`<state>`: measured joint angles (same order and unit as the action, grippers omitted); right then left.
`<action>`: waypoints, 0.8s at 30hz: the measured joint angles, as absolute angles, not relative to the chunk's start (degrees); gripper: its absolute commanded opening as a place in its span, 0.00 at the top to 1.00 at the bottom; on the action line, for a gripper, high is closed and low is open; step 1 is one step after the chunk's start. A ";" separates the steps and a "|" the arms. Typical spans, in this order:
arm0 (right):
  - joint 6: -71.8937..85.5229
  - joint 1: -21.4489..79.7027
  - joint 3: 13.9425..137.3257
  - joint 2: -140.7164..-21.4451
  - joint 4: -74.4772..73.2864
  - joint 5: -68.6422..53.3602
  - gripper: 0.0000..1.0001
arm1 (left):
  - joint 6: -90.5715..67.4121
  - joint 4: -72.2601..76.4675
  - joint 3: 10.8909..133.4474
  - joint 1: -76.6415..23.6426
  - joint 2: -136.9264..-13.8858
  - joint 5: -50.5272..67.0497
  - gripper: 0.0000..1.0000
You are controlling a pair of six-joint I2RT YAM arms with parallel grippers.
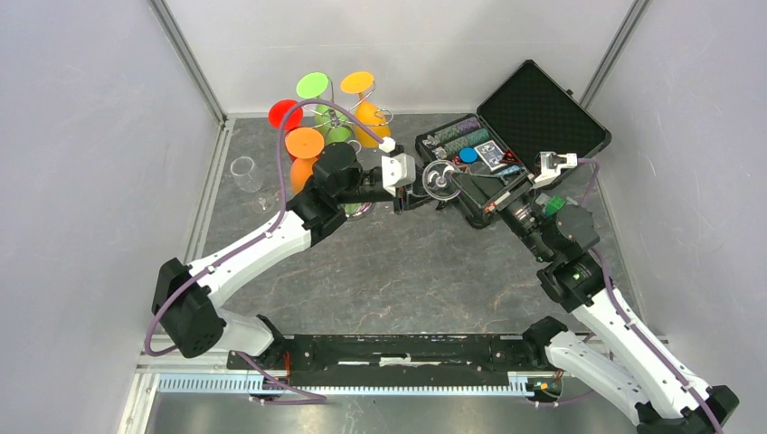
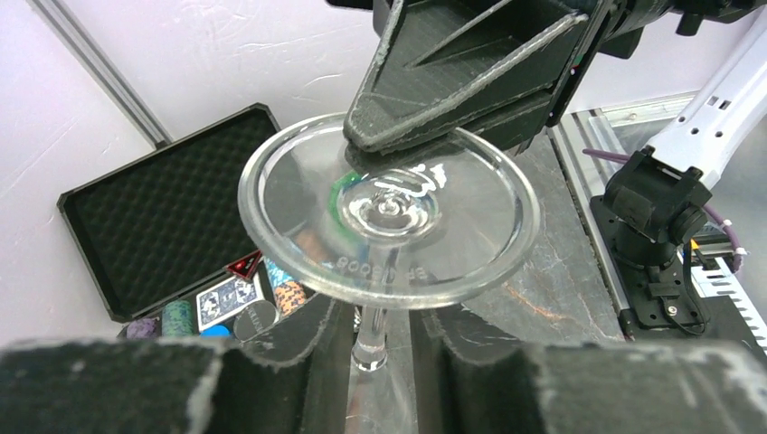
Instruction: Take the wine glass off the wine glass rack
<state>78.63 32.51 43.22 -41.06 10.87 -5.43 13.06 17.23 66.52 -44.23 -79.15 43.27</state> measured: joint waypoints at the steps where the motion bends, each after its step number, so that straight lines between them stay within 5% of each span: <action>1: 78.67 32.51 43.22 -41.17 11.03 -5.58 1.00 | 13.04 17.19 66.70 -44.23 -79.26 43.55 0.84; 3: 78.81 32.51 43.20 -41.47 11.40 -5.93 0.94 | 12.97 17.19 66.89 -44.23 -79.29 43.66 0.97; 12: 78.54 32.51 41.50 -41.67 14.20 -5.87 0.26 | 10.37 17.74 66.92 -44.23 -79.24 43.13 0.98; 20: 73.97 32.51 36.60 -37.95 15.49 -3.36 0.16 | -0.45 20.27 65.87 -44.23 -77.87 33.47 0.98; 24: 69.21 32.51 30.13 -32.80 18.17 -2.09 0.12 | -9.98 18.70 65.93 -44.38 -74.78 19.79 0.98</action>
<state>69.21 32.51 30.13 -32.80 18.17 -2.09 -9.98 18.70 65.93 -44.38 -74.78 19.79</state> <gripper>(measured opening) 0.857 0.113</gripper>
